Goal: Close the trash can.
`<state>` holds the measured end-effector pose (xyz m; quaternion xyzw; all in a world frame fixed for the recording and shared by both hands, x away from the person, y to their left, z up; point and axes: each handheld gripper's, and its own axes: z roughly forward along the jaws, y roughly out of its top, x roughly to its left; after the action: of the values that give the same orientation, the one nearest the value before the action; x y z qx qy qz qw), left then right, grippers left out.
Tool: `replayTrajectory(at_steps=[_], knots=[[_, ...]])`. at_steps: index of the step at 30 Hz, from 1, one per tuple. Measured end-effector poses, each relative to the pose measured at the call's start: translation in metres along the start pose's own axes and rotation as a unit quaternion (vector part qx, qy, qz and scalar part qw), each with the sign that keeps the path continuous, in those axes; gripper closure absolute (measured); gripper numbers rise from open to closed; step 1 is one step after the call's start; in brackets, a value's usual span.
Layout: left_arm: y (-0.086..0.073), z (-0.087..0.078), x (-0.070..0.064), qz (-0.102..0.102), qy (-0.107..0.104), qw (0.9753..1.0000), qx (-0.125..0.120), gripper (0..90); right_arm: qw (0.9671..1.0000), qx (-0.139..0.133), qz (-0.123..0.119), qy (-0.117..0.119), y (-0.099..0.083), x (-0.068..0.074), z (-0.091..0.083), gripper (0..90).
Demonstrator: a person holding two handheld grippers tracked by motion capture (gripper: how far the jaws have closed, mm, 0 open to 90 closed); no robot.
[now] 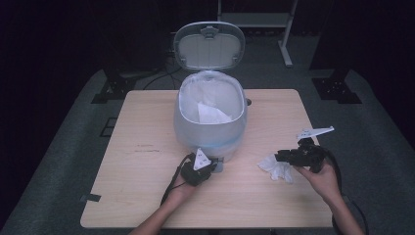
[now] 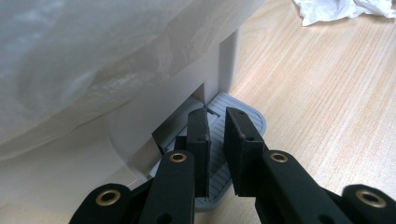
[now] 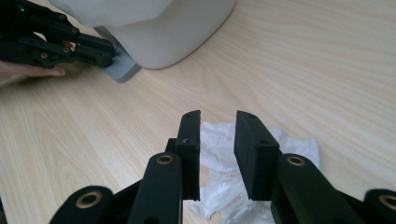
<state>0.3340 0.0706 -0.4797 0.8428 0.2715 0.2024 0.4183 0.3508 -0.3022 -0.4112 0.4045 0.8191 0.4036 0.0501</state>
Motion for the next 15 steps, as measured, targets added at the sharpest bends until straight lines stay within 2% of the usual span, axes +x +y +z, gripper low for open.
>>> replayTrajectory(at_steps=[3,9,15], knots=[[0.000,0.001,-0.001,-0.005,-0.001,1.0000,-0.003,80.2,1.0000,0.008,-0.001,-0.004,-0.005,-0.001,0.004,70.8],[0.000,0.000,-0.001,-0.003,0.000,1.0000,-0.001,80.2,0.9996,0.021,-0.001,-0.017,-0.016,-0.003,0.010,70.7],[0.000,0.000,-0.001,-0.003,0.001,1.0000,-0.002,80.2,0.9994,0.022,0.012,-0.023,-0.028,-0.011,0.012,69.5]])
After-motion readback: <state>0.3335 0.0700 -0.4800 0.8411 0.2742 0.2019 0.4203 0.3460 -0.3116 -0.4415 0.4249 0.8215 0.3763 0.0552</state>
